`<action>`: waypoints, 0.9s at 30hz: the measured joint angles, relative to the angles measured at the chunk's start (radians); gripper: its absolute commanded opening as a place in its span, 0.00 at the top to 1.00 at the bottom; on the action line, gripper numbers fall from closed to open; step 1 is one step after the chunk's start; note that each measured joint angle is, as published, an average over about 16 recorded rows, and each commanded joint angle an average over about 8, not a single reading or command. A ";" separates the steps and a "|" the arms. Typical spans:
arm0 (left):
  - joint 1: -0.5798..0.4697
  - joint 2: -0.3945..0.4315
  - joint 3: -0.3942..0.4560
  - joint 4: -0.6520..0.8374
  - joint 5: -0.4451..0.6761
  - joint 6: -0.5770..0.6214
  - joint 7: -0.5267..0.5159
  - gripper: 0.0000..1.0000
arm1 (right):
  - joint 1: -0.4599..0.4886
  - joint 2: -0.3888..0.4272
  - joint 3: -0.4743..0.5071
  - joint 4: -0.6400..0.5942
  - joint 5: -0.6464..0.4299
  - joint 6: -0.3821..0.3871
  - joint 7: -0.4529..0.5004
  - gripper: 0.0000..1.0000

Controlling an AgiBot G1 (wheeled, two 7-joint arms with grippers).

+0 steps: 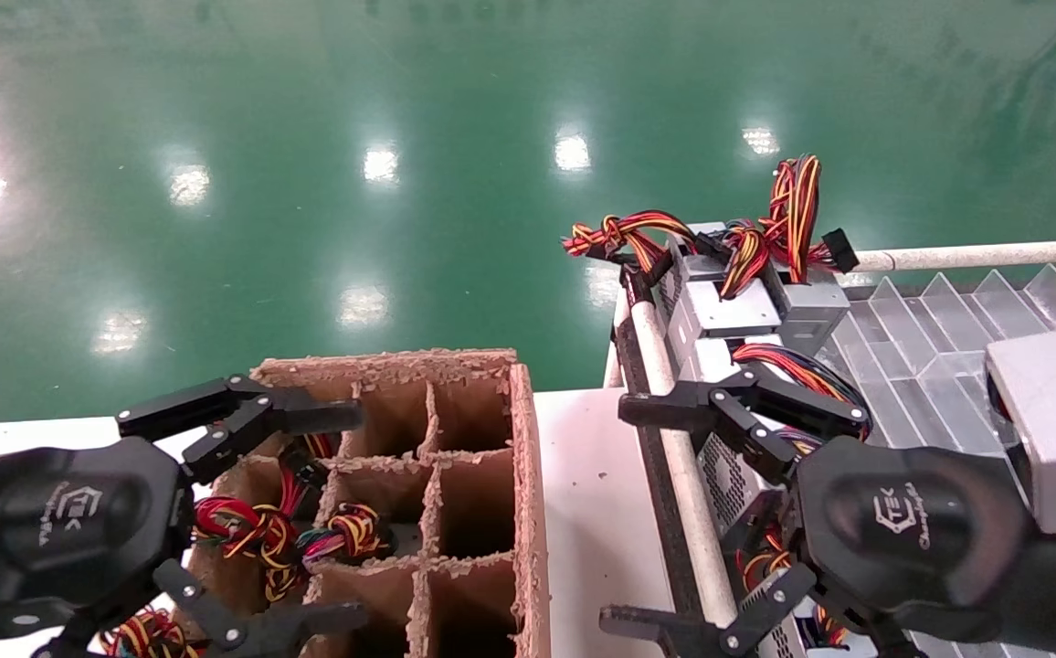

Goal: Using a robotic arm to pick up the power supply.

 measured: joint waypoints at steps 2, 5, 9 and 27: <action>0.000 0.000 0.000 0.000 0.000 0.000 0.000 0.00 | -0.002 -0.001 0.003 0.000 -0.001 0.000 0.000 0.00; 0.000 0.000 0.000 0.000 0.000 0.000 0.000 0.00 | -0.002 -0.001 0.002 0.000 -0.001 0.000 0.000 0.00; 0.000 0.000 0.000 0.000 0.000 0.000 0.000 0.00 | 0.004 0.002 -0.005 0.000 0.000 0.000 -0.001 0.00; 0.000 0.000 0.000 0.000 0.000 0.000 0.000 0.00 | 0.017 0.009 -0.020 -0.001 0.004 0.000 -0.003 0.00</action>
